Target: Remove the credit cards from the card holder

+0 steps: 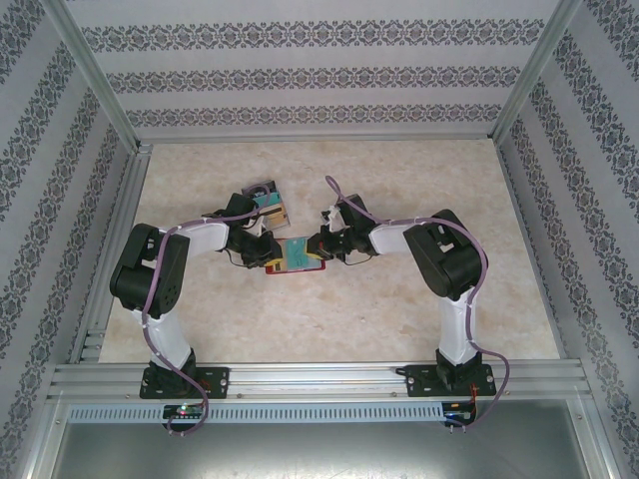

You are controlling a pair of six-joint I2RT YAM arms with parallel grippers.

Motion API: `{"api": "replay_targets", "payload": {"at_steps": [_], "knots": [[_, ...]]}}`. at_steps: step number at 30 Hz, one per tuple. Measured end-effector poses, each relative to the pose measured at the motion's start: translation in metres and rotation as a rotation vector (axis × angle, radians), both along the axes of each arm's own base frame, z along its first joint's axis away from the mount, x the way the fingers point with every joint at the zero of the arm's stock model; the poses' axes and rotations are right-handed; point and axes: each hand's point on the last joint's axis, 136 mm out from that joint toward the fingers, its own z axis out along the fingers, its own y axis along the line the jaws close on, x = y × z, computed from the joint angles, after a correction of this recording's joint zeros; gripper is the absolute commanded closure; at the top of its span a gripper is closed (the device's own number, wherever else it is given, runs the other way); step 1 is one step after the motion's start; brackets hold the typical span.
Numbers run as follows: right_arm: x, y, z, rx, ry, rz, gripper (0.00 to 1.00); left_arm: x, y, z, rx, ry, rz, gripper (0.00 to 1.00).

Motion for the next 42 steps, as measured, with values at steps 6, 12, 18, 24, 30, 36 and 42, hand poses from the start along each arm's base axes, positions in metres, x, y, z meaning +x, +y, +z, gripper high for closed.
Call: {"api": "replay_targets", "payload": {"at_steps": [6, 12, 18, 24, 30, 36, 42], "knots": [[0.002, -0.006, -0.002, -0.002, 0.007, -0.012, 1.00, 0.002, -0.001, 0.000, 0.000, -0.001, -0.003, 0.87], [0.003, -0.023, -0.002, 0.001, 0.016, -0.034, 1.00, 0.002, -0.001, 0.000, 0.000, -0.001, -0.006, 0.87], [0.005, -0.045, 0.003, -0.005, 0.012, -0.068, 1.00, 0.003, -0.001, 0.000, -0.002, 0.001, -0.006, 0.87], [0.006, -0.058, 0.022, 0.004, -0.022, -0.086, 1.00, 0.004, -0.003, 0.003, -0.009, 0.001, -0.008, 0.76], [0.010, -0.061, 0.050, 0.029, -0.076, -0.094, 1.00, 0.008, -0.002, 0.020, -0.012, -0.023, 0.009, 0.50], [0.008, -0.060, 0.077, 0.061, -0.123, -0.088, 1.00, 0.023, -0.001, 0.074, -0.061, -0.137, 0.054, 0.42], [0.009, -0.058, 0.101, 0.100, -0.149, -0.096, 1.00, 0.040, 0.000, 0.121, -0.166, -0.239, 0.105, 0.46]]}}
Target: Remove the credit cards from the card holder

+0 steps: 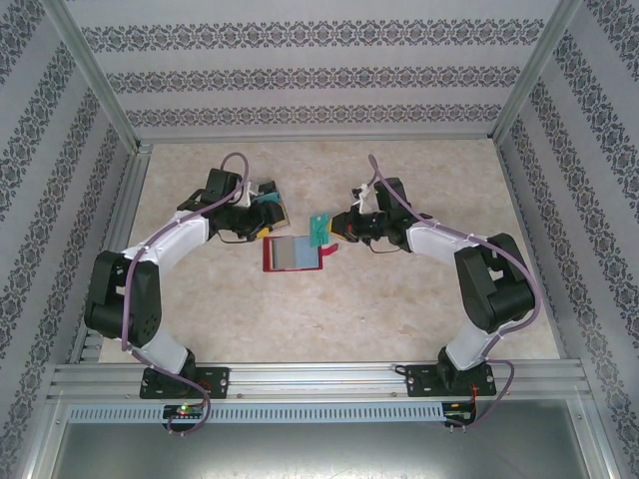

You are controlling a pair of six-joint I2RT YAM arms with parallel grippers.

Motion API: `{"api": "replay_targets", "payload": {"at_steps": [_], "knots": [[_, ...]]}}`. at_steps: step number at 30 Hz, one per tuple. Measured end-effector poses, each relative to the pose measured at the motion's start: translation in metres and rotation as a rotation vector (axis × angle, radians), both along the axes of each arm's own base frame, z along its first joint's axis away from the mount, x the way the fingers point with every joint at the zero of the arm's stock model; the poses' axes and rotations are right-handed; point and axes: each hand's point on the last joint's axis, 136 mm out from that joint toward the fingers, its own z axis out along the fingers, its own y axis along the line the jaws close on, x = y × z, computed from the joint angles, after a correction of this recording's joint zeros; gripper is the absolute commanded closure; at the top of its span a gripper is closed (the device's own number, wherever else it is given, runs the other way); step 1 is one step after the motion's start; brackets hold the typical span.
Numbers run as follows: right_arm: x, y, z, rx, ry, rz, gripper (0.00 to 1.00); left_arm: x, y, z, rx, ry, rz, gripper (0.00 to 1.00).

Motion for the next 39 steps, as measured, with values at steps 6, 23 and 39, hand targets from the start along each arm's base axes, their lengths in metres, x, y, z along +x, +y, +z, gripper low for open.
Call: {"api": "replay_targets", "payload": {"at_steps": [6, 23, 39], "knots": [[0.010, 0.008, 0.025, 0.057, -0.036, -0.013, 1.00, 0.013, -0.017, 0.027, -0.171, -0.058, 0.003, 0.53], [0.012, 0.038, 0.070, 0.219, -0.087, 0.016, 1.00, 0.013, -0.040, 0.045, -0.331, -0.059, -0.032, 0.73], [0.015, 0.039, 0.054, 0.214, -0.055, 0.020, 0.30, 0.013, -0.042, 0.049, -0.344, -0.074, -0.045, 1.00]]}}
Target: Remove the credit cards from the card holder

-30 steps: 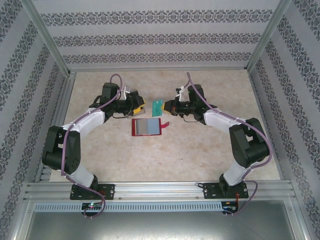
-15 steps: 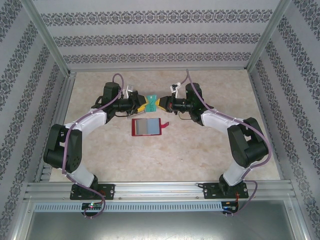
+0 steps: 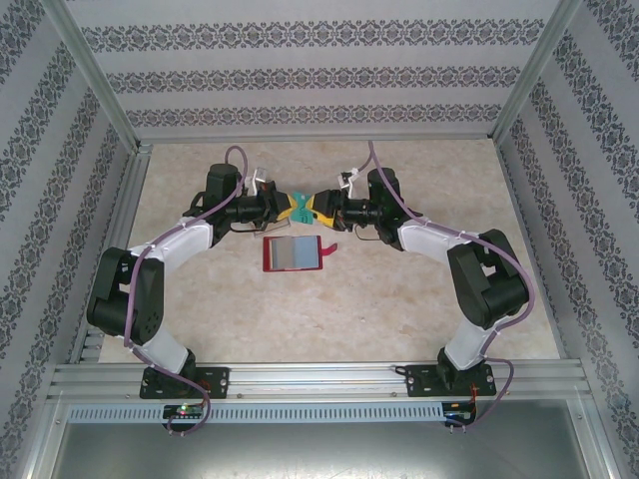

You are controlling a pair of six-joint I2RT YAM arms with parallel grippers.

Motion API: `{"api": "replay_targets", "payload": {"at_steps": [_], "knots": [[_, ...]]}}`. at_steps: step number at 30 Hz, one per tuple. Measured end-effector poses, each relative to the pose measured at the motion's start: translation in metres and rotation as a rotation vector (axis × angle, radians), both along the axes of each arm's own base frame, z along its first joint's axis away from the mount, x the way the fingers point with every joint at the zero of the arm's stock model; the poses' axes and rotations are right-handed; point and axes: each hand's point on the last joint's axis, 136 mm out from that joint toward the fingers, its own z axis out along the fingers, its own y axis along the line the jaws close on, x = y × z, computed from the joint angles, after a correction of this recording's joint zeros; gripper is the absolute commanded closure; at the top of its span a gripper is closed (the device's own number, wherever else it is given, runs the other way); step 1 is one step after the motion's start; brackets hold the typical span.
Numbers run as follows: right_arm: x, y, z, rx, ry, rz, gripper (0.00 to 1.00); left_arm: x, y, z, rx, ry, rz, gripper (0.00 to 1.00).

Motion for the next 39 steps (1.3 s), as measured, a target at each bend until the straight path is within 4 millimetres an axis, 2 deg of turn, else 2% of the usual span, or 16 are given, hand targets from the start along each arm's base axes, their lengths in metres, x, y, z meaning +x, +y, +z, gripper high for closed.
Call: {"api": "replay_targets", "payload": {"at_steps": [1, 3, 8, 12, 14, 17, 25, 31, 39], "knots": [[0.000, -0.002, -0.002, -0.002, 0.002, -0.004, 0.25, -0.001, 0.000, -0.001, 0.009, -0.001, -0.005, 1.00], [0.001, -0.009, -0.007, -0.014, 0.011, -0.017, 0.02, -0.001, 0.001, -0.002, 0.039, -0.004, -0.013, 1.00], [0.001, -0.036, -0.019, -0.063, 0.032, -0.078, 0.02, 0.006, 0.007, 0.013, 0.177, -0.092, -0.042, 1.00], [-0.001, -0.050, -0.007, -0.110, -0.016, -0.110, 0.02, 0.017, 0.019, 0.031, 0.342, -0.235, -0.059, 1.00], [-0.005, -0.054, 0.002, -0.130, -0.055, -0.115, 0.02, 0.022, 0.027, 0.032, 0.441, -0.300, -0.065, 1.00], [-0.010, -0.060, 0.013, -0.158, -0.103, -0.127, 0.02, 0.025, 0.040, 0.025, 0.591, -0.391, -0.102, 1.00], [-0.016, -0.082, 0.026, -0.211, -0.151, -0.166, 0.02, 0.036, 0.063, 0.002, 0.904, -0.597, -0.274, 1.00], [-0.018, -0.098, 0.025, -0.229, -0.146, -0.195, 0.02, 0.051, 0.075, -0.014, 1.080, -0.715, -0.403, 1.00], [-0.023, -0.102, 0.023, -0.238, -0.133, -0.193, 0.02, 0.060, 0.088, -0.044, 1.225, -0.762, -0.541, 1.00]]}}
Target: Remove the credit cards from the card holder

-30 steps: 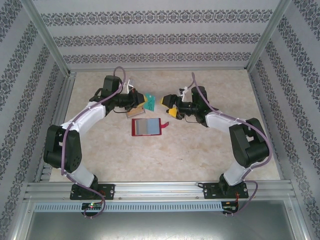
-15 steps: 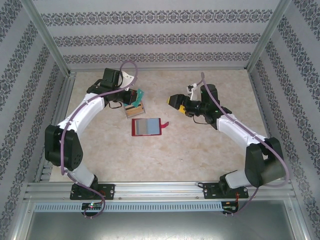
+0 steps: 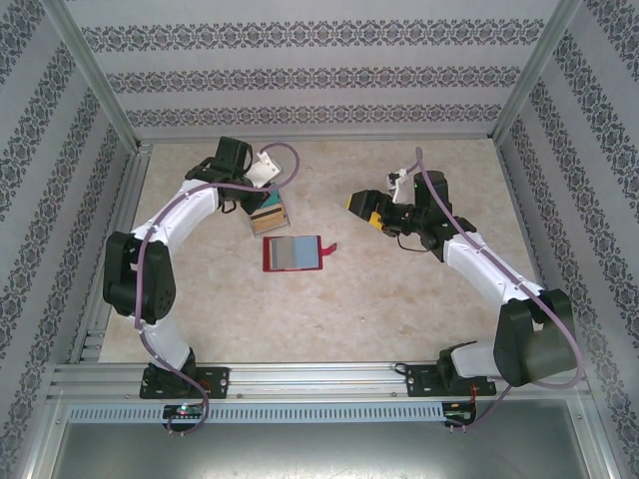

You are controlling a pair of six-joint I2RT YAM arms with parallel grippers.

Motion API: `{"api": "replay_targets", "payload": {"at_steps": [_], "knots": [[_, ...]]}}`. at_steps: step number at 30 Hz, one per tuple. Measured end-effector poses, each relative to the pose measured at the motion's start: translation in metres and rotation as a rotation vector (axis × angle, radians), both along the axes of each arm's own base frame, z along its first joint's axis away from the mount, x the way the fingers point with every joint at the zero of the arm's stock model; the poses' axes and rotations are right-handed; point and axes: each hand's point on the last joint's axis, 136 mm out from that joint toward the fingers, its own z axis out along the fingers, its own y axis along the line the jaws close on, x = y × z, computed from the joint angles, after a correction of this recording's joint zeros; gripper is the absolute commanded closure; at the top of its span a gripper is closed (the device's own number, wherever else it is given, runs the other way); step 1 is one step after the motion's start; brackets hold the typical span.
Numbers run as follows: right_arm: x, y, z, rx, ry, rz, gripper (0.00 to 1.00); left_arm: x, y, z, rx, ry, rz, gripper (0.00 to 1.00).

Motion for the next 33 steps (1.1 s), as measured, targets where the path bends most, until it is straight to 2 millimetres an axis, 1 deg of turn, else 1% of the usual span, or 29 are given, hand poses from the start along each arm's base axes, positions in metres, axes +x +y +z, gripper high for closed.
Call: {"api": "replay_targets", "payload": {"at_steps": [6, 13, 19, 27, 28, 29, 31, 33], "knots": [[-0.001, 0.000, -0.001, -0.002, 0.007, 0.000, 0.02, 0.006, 0.005, -0.029, 0.074, 0.035, -0.028, 1.00], [-0.001, 0.000, -0.001, -0.002, 0.008, 0.000, 0.02, 0.015, 0.005, -0.026, 0.101, 0.009, -0.044, 1.00], [0.000, 0.000, -0.003, -0.001, 0.014, -0.001, 0.02, 0.020, 0.004, -0.032, 0.118, 0.012, -0.056, 0.99], [0.002, 0.001, -0.012, -0.005, 0.044, -0.003, 0.02, 0.022, 0.004, -0.040, 0.142, 0.017, -0.085, 0.97], [0.002, 0.001, -0.013, -0.005, 0.047, -0.004, 0.02, 0.022, 0.004, -0.040, 0.144, 0.016, -0.088, 0.95], [0.002, 0.001, -0.014, -0.005, 0.049, -0.004, 0.02, 0.022, 0.004, -0.040, 0.146, 0.015, -0.091, 0.91], [0.002, 0.001, -0.015, -0.005, 0.053, -0.004, 0.02, 0.022, 0.005, -0.040, 0.153, 0.012, -0.096, 0.77], [0.003, 0.001, -0.015, -0.005, 0.055, -0.005, 0.02, 0.022, 0.006, -0.040, 0.161, 0.011, -0.093, 0.74]]}}
